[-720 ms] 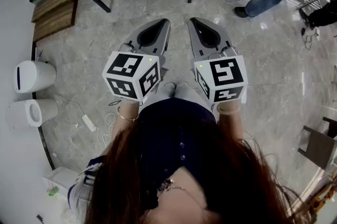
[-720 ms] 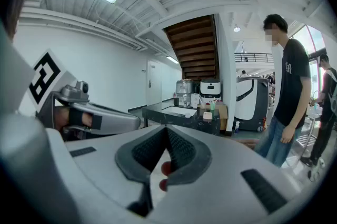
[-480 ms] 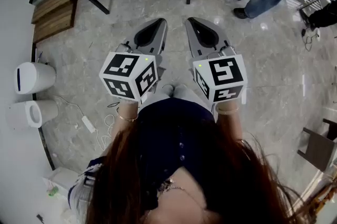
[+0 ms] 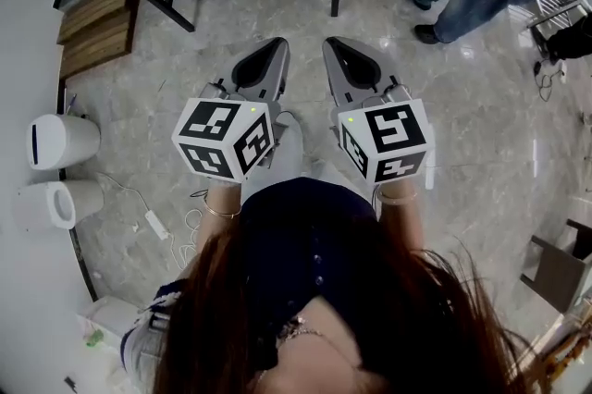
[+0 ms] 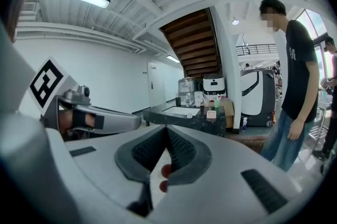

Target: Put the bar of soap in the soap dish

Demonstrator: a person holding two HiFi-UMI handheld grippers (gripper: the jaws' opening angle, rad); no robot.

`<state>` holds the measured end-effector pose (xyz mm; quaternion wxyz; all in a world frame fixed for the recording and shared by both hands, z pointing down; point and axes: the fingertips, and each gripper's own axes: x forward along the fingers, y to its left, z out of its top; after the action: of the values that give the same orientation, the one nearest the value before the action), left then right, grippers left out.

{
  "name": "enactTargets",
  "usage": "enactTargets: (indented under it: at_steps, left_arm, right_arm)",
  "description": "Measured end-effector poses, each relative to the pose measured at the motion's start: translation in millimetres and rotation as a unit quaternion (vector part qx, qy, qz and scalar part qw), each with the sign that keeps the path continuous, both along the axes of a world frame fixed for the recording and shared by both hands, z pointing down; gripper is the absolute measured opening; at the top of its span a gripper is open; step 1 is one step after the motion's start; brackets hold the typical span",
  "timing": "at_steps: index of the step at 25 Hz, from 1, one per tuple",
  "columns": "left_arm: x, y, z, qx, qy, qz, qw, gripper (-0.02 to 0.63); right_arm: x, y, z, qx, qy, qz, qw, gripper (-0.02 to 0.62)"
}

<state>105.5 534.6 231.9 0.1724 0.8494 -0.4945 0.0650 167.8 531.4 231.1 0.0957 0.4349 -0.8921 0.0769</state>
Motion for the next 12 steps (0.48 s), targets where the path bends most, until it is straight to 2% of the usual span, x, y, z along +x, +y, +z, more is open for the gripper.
enactTargets:
  at_steps: [6,12]
  left_arm:
    - [-31.3,-52.9,6.3,-0.001,0.004,0.006,1.0000,-0.008]
    - [-80.1,-108.8,2.5,0.000,0.005,0.013,0.9999,-0.008]
  right_arm:
    - [-33.7,-49.7,3.7,-0.001,-0.002,-0.004,1.000,0.009]
    - [-82.4,-106.1,1.0,-0.003,0.005,-0.002,1.000,0.009]
